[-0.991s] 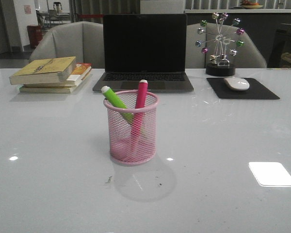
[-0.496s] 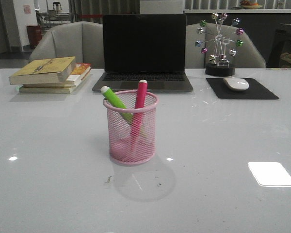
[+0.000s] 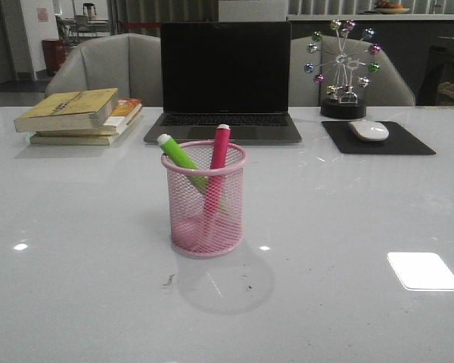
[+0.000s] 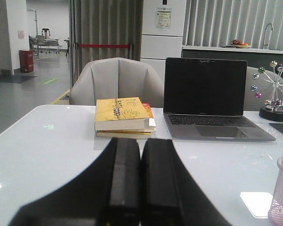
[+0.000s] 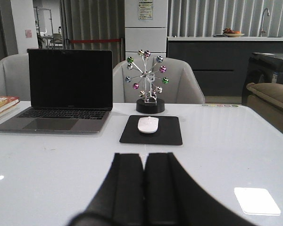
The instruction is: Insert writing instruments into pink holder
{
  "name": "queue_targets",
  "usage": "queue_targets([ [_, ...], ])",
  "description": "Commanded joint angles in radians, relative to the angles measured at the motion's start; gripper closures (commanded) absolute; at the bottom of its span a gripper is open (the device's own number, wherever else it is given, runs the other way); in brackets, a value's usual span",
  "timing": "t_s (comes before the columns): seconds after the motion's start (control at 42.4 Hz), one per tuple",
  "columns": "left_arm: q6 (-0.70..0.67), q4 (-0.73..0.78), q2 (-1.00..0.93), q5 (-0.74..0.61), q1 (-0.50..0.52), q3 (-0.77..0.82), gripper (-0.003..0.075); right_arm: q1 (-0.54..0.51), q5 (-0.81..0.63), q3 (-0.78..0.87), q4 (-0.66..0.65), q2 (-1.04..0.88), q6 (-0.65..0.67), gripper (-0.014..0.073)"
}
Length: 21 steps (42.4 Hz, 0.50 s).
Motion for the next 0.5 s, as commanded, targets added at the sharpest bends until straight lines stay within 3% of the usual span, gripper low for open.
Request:
queue_targets([
  [0.0, -0.007, -0.005, -0.017, -0.087, -0.008, 0.000, 0.0627, -0.005, -0.087, -0.013, -0.001, -0.022, 0.005, 0.0537],
  [0.472, -0.007, -0.005, -0.017, -0.087, -0.008, 0.000, 0.0627, -0.005, -0.073, -0.013, -0.001, -0.022, 0.005, 0.0537],
])
